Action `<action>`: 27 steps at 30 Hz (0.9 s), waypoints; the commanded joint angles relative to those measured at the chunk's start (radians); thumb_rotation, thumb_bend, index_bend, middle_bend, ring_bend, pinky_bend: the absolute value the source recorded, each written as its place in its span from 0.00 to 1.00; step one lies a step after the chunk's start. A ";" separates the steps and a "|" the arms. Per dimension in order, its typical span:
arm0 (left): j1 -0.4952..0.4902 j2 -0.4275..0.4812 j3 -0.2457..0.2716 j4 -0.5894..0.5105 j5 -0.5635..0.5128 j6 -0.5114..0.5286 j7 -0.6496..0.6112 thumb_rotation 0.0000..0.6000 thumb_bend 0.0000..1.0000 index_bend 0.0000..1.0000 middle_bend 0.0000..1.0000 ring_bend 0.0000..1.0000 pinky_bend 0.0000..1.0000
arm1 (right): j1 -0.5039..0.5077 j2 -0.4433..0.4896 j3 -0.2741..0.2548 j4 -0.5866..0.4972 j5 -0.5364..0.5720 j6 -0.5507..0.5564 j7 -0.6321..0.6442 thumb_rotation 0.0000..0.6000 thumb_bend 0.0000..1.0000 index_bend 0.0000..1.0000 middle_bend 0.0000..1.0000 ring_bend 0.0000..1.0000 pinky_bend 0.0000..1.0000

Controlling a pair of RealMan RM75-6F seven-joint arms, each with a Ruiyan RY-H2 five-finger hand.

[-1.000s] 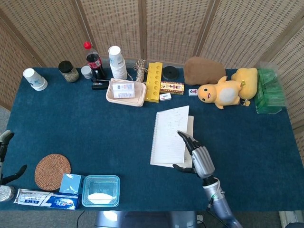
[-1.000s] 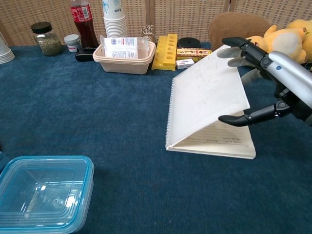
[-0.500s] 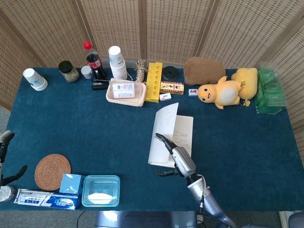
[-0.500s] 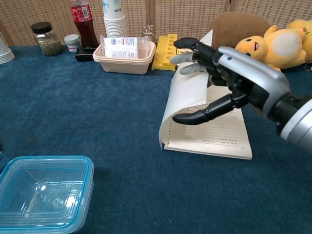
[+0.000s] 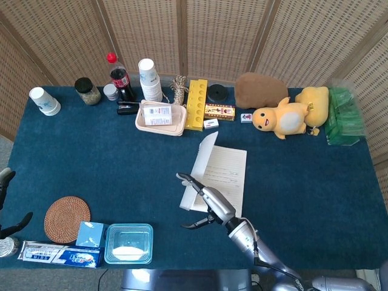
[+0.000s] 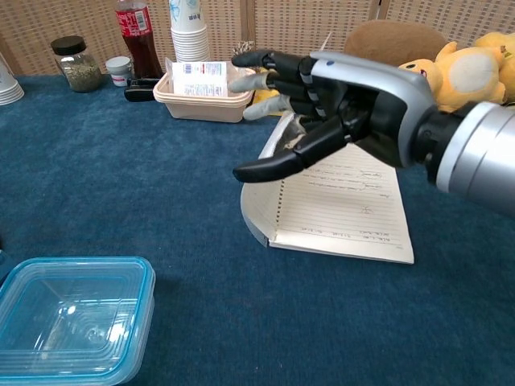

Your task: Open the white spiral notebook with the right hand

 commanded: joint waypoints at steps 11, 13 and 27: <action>0.001 -0.005 0.001 0.001 0.003 -0.002 0.004 1.00 0.20 0.08 0.05 0.01 0.03 | 0.058 0.083 0.077 -0.071 0.040 -0.045 0.065 1.00 0.10 0.00 0.10 0.16 0.36; 0.002 -0.005 0.001 0.000 0.005 -0.001 0.006 1.00 0.20 0.08 0.05 0.01 0.03 | 0.067 0.084 0.076 -0.071 0.048 -0.055 0.068 1.00 0.10 0.00 0.10 0.16 0.36; 0.015 0.009 0.012 -0.002 0.001 0.000 0.011 1.00 0.20 0.13 0.05 0.01 0.03 | 0.078 0.129 0.055 -0.072 0.072 -0.046 0.039 1.00 0.12 0.00 0.09 0.10 0.28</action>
